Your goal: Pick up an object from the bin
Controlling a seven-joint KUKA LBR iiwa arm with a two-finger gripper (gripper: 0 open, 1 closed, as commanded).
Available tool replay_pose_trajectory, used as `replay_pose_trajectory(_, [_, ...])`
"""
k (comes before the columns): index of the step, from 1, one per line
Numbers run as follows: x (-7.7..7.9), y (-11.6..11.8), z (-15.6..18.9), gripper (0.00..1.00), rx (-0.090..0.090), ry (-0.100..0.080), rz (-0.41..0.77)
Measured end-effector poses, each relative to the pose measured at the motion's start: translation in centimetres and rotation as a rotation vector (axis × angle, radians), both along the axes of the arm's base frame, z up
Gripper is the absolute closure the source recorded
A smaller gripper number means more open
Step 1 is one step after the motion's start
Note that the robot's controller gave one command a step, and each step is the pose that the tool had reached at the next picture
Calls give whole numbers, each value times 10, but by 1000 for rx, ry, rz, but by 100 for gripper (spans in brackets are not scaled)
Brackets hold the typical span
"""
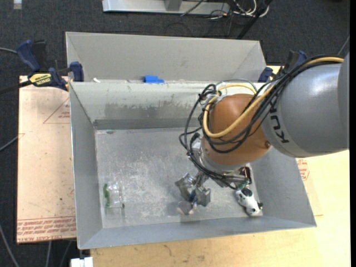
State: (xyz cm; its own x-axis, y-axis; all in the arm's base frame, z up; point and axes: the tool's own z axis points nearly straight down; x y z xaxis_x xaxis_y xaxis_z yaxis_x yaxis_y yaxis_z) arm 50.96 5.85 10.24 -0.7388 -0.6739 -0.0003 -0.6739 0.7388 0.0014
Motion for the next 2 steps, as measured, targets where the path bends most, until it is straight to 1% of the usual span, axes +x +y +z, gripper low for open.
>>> replay_pose_trajectory(1, [11,0,11,100,1,-4,20])
replay_pose_trajectory(2, [6,-12,62,100,0,5,28])
